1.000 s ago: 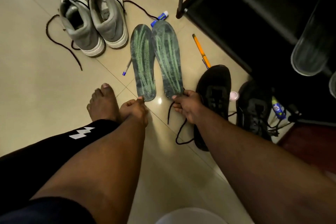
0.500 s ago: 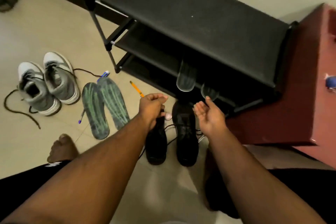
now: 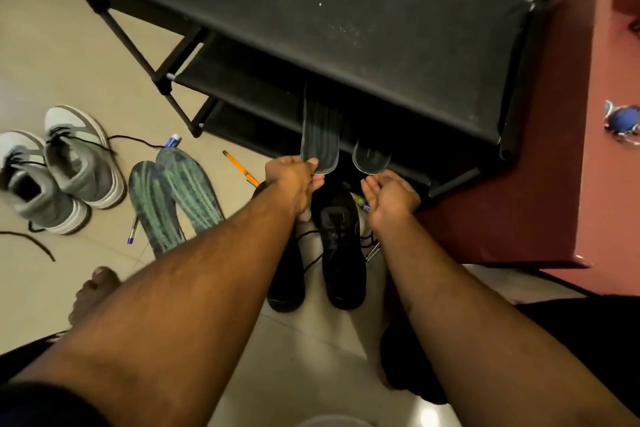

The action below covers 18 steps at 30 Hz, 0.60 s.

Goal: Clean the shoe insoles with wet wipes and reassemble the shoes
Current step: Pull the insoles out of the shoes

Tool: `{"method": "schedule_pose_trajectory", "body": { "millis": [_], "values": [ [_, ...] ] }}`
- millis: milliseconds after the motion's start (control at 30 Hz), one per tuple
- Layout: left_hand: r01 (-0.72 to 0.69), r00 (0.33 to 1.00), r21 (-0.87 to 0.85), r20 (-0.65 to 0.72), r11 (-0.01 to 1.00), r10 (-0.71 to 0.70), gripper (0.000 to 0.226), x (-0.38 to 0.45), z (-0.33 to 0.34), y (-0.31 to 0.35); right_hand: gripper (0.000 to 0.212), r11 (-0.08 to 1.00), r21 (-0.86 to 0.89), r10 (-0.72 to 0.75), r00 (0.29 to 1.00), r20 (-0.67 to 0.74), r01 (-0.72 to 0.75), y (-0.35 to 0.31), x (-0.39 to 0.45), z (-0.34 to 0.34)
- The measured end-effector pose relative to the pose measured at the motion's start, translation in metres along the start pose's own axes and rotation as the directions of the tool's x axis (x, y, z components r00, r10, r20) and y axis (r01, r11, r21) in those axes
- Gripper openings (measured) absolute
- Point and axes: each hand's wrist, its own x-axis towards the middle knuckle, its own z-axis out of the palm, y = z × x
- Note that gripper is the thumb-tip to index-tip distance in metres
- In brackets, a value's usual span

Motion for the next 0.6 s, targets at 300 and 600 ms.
{"method": "schedule_pose_trajectory", "body": {
  "millis": [300, 600],
  "values": [
    [-0.033, 0.997, -0.121, -0.08, 0.992, 0.023, 0.005, -0.029, -0.047, -0.017, 0.029, 1.0, 0.009, -0.022, 0.998, 0.051, 0.022, 0.007, -0.023, -0.001],
    [-0.088, 0.943, -0.518, -0.32, 0.851, -0.097, 0.029, -0.102, -0.114, -0.095, 0.014, 0.99, -0.104, 0.117, 0.958, 0.261, -0.092, 0.091, -0.118, -0.047]
  ]
}}
